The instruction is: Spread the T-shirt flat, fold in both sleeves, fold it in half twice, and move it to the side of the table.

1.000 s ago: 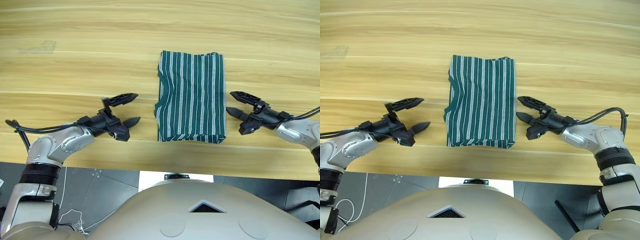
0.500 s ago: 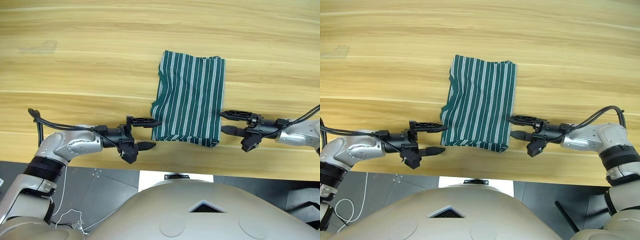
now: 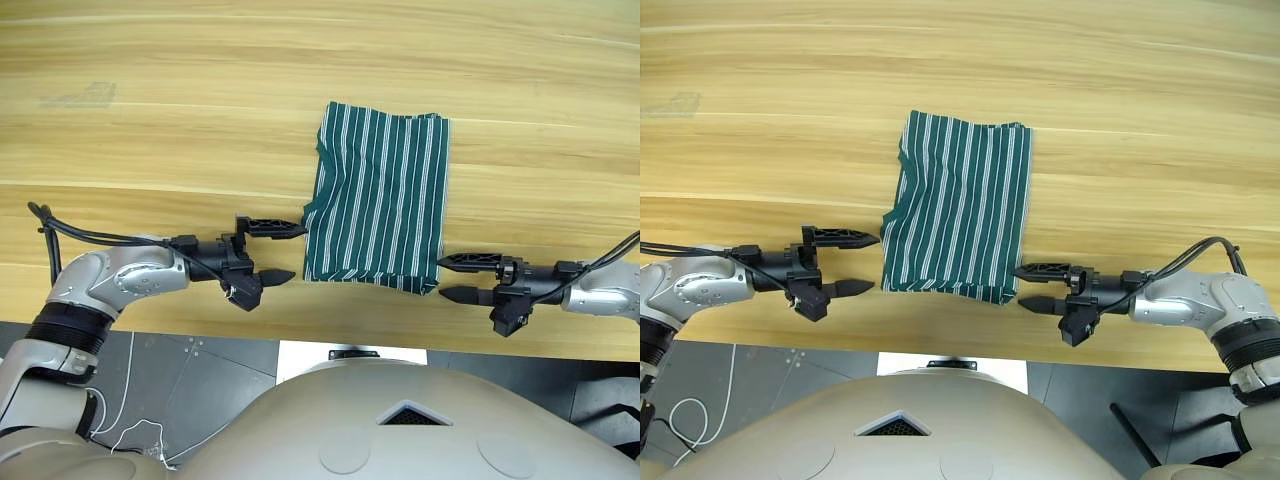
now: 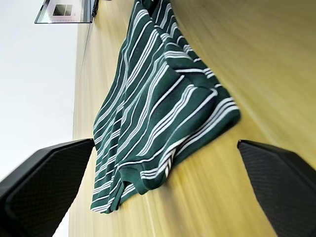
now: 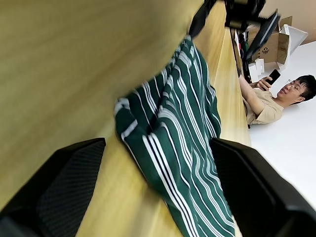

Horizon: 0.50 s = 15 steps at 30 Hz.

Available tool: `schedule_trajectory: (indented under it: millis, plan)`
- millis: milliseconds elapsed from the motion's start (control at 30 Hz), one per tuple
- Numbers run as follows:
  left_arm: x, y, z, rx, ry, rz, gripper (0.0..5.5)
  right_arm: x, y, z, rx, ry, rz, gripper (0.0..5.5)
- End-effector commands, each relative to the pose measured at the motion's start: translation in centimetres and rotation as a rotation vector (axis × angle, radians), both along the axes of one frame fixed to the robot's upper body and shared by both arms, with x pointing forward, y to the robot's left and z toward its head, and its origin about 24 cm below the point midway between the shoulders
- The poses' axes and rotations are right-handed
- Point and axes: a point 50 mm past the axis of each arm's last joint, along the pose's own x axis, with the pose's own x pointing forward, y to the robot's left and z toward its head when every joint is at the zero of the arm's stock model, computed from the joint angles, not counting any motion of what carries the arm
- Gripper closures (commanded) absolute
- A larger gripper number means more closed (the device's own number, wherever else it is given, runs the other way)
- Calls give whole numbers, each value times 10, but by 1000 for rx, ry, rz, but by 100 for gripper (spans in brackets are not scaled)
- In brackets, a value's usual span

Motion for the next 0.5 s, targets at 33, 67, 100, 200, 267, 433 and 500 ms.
schedule_trajectory:
  millis: [33, 67, 100, 200, 267, 433, 500]
  plan:
    - [-16, 1, -28, 150, 140, -51, 10, -2, 3, -6, -41, 24, 8, 158]
    - [-16, -2, -30, 149, 146, -66, 10, -2, 5, -8, -36, 26, 6, 158]
    - [-15, -4, -31, 144, 150, -76, 10, -1, 8, -9, -30, 25, 6, 158]
    - [-14, -12, -34, 128, 160, -96, 10, -1, 13, -9, -11, 27, 11, 158]
    - [-13, -15, -36, 125, 169, -106, 10, 0, 12, -10, -17, 30, 6, 158]
    - [-11, -21, -45, 115, 192, -117, 10, 6, 5, -10, -46, 26, -17, 158]
    - [-10, -25, -48, 105, 195, -114, 10, 8, 3, -11, -52, 25, -21, 158]
